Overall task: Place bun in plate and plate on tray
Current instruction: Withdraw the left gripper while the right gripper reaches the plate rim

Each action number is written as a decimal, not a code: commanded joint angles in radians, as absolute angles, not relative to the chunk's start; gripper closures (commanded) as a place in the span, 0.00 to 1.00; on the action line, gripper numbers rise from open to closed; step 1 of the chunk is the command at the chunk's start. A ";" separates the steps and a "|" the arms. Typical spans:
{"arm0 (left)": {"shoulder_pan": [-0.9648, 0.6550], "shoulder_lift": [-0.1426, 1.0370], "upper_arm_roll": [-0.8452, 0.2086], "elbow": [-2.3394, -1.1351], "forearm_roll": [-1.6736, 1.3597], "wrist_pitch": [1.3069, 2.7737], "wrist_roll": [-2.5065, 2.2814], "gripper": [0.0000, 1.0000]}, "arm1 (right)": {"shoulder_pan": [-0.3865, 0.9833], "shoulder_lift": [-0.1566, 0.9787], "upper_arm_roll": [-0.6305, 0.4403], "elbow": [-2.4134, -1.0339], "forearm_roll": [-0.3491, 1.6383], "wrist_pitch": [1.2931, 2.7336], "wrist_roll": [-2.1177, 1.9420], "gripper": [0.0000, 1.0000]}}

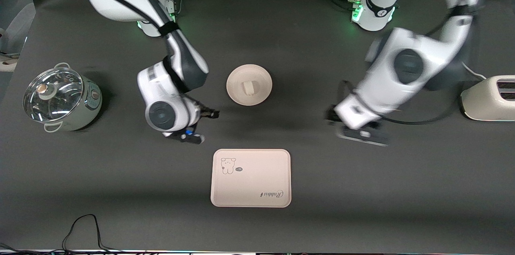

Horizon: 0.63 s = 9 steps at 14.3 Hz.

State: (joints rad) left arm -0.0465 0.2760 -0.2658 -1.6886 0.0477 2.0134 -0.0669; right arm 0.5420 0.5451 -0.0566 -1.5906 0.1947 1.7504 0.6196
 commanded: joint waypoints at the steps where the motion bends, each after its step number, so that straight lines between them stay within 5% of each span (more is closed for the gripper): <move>1: -0.054 0.183 -0.125 -1.701 0.021 1.921 0.138 0.00 | 0.647 0.508 -0.071 -1.681 0.202 1.781 0.675 0.00; 5: -0.032 0.097 -0.069 -1.612 0.020 1.680 0.124 0.00 | 0.726 0.502 -0.071 -1.837 0.202 1.957 0.696 0.00; 9: -0.006 0.041 -0.051 -1.621 0.011 1.619 0.083 0.00 | 0.759 0.482 -0.071 -1.939 0.245 2.129 0.696 0.00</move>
State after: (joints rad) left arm -0.0113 0.0601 -0.0596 -1.6147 0.0256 1.6466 0.1164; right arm 0.7386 0.5353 -0.0572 -1.8640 0.2230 2.0680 0.6915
